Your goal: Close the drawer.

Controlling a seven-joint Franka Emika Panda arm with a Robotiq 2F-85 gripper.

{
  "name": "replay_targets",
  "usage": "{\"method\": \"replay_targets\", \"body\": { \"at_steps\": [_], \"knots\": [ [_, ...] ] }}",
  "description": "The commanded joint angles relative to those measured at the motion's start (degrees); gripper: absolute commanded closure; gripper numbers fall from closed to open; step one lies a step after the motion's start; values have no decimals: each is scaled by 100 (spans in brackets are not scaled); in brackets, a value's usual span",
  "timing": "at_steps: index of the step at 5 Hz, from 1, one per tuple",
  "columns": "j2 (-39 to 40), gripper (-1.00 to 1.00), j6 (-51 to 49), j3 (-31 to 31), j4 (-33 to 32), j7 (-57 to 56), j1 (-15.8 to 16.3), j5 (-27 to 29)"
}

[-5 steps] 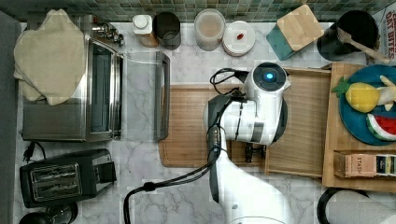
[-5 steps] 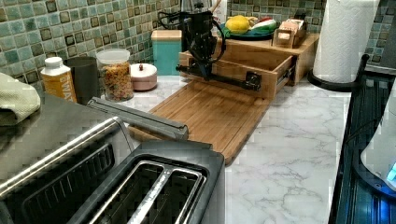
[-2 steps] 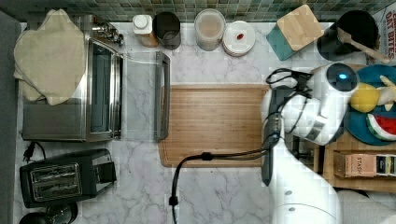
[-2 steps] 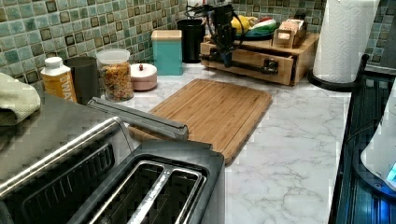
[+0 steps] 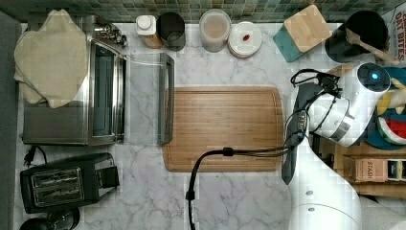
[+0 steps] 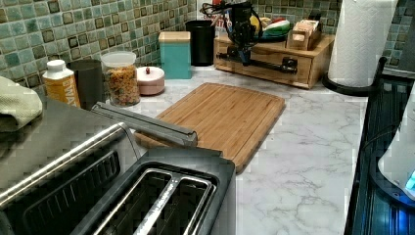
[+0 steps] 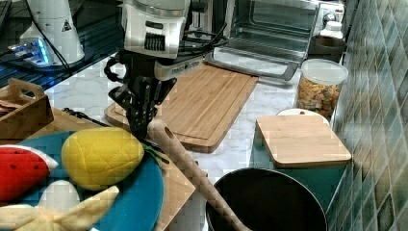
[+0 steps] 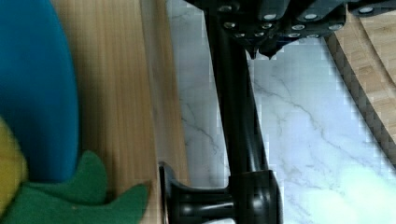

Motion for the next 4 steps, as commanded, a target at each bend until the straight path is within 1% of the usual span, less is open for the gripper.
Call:
{"method": "replay_targets", "body": {
  "at_steps": [1, 4],
  "knots": [
    [-100, 100, 93, -653, 619, -829, -902, -6],
    [-93, 100, 93, -706, 619, -847, -857, 24]
  ]
}}
